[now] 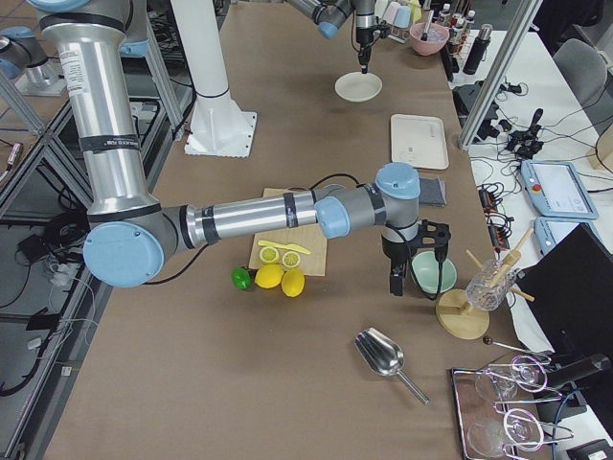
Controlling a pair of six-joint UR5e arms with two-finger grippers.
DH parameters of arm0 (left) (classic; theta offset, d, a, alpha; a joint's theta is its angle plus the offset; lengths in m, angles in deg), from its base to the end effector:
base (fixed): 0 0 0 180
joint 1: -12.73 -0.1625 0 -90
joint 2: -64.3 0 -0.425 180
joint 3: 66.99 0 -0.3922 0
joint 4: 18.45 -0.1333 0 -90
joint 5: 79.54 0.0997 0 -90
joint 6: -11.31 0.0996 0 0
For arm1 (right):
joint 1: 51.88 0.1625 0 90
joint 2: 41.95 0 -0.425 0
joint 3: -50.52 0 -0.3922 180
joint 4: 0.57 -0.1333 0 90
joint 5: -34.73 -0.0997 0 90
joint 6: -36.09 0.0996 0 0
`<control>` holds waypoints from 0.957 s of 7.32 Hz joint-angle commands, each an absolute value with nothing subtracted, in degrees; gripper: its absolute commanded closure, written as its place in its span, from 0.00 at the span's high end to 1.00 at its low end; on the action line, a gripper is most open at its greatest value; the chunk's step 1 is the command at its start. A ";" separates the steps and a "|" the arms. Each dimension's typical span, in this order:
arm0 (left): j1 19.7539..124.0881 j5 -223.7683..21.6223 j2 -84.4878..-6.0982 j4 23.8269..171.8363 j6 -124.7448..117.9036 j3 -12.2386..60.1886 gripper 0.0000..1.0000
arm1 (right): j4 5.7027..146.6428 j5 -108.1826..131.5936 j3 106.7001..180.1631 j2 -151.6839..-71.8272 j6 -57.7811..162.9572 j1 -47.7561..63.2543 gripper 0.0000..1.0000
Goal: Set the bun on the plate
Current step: 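Push the white plate with the left gripper toward the table center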
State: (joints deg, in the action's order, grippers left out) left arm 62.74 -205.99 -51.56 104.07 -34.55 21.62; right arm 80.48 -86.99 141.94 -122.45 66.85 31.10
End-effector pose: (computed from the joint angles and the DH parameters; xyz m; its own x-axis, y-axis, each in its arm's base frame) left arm 0.3698 -0.5562 0.3425 0.4575 0.3263 -0.8272 -0.0313 0.9356 0.3517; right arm 0.0097 -0.5834 0.5532 0.7655 0.2356 0.5987 -0.3218 0.9460 0.0392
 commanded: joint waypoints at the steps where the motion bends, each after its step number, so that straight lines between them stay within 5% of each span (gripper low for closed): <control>1: 53.18 -197.78 -56.26 103.98 -40.89 23.36 0.00 | 80.46 -86.83 141.84 -122.45 66.76 31.17 1.00; 3: 43.70 -188.20 -57.16 104.07 -43.62 24.06 0.00 | 80.46 -87.00 142.11 -122.46 66.76 31.70 1.00; 7: 40.41 -186.77 -58.92 104.07 -45.73 22.75 0.00 | 80.55 -87.44 142.37 -122.72 66.76 32.05 1.00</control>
State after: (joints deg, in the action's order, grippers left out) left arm 41.20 -187.05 -58.53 104.01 -44.85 23.19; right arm 80.49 -87.11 142.13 -122.78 66.76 31.80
